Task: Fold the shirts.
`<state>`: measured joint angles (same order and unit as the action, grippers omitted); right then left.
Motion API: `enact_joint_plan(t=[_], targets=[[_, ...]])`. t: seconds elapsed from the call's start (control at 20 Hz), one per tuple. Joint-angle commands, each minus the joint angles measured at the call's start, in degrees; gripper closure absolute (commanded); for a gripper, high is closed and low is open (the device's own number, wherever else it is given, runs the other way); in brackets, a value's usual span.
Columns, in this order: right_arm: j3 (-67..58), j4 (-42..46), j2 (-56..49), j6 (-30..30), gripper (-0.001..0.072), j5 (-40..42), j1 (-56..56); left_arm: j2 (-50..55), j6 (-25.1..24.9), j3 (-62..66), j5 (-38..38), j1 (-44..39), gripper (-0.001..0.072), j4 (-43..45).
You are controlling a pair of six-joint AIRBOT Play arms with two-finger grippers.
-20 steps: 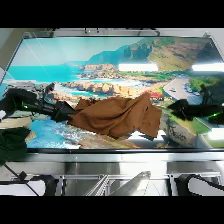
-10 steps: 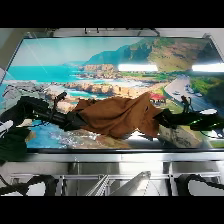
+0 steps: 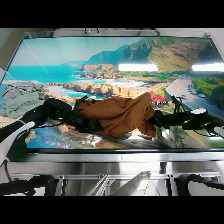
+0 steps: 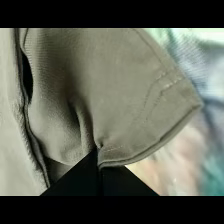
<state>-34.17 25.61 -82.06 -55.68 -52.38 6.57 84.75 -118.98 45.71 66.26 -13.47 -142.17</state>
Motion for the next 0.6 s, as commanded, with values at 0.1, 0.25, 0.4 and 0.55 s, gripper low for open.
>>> enact_joint_plan(t=[0.1, 0.25, 0.4, 0.55], targets=[[-0.1, -1.4, 2.9, 0.4, 0.0692, -2.1, -0.2, 10.8, 1.7, 7.6, 1.2, -6.3, 0.0034, -0.1], [-0.1, -1.4, 5.8, 0.4, 0.0692, -3.4, 0.0, 13.1, 1.6, 14.3, 6.7, -7.8, 0.0516, 0.0], [-0.1, -1.2, 9.6, 0.4, 0.0692, -5.3, 1.6, 11.1, 1.6, 19.3, 11.5, -7.1, 0.0690, -0.1], [-0.9, -1.2, 17.0, 0.5, 0.0693, -10.7, 7.6, 3.7, 2.3, 23.3, 16.4, -4.3, 0.0689, -0.6]])
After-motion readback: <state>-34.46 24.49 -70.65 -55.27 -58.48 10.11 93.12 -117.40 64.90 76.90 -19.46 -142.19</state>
